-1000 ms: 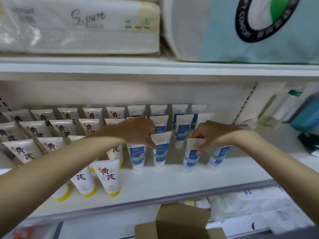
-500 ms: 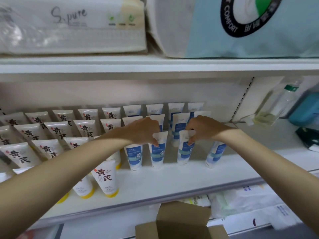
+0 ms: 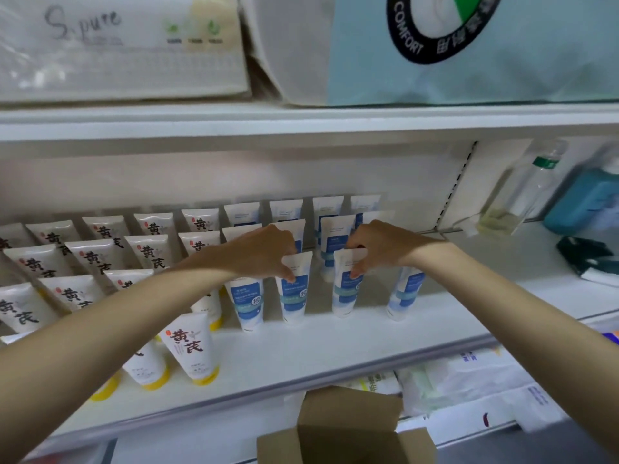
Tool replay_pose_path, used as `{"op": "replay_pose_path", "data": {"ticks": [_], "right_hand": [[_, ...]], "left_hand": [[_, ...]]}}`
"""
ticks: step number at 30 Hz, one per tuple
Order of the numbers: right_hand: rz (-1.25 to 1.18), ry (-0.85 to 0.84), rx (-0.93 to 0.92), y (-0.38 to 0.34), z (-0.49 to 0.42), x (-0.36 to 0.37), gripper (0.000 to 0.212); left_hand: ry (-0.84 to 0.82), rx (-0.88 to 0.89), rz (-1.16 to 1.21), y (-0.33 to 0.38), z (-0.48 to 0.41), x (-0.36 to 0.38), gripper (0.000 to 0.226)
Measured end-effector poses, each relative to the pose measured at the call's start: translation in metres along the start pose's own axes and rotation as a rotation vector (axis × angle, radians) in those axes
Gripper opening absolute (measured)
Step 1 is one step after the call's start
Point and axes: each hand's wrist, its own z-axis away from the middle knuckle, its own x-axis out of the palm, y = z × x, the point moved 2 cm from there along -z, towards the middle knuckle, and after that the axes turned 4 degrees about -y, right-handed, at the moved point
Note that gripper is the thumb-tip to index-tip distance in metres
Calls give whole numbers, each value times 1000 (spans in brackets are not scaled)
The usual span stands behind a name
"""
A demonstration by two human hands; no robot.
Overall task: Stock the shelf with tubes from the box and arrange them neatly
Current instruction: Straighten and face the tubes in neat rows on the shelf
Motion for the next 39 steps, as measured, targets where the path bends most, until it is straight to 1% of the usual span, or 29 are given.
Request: {"op": "replay_pose_path", "data": {"ticks": [1,4,6,9,12,14,17,20,24,25,27,30,33,39], "right_hand": [[-51,5,-13,1,5,-3,14],[-150,46,-19,9,24,-22,33],[-127,49,-17,19,39,-35,36],[-158,-51,48,39,56,-39,44],[-134,-148,137,57,62,-26,52],[-69,-147,163,65,58,-14,47],[-6,-70,183,72,50,-1,18],[13,-24,201,76,45,2,27],[9,1,202,74,42,1,21],[-2,11,198,73,41,1,22],[-19,30,193,73,37,-1,30],[-20,45,172,74,29,-3,24],[-17,32,152,74,22,-4,33],[-23,36,122,72,16,-4,29]], "left_hand": [[-4,-1,-14,1,-1,-1,48],[15,28,-28,8,-3,-8,49],[57,76,1,20,-6,-11,49],[135,98,22,42,-17,-11,51],[132,84,-1,61,-31,-7,59],[104,93,-8,71,-38,-5,58],[81,75,10,76,-48,0,56],[97,52,47,76,-50,2,54],[114,59,56,75,-47,1,56],[114,58,56,74,-46,0,56],[108,52,55,72,-47,0,56],[104,39,37,71,-50,0,54],[108,35,37,69,-52,1,53],[116,32,33,70,-55,1,56]]}}
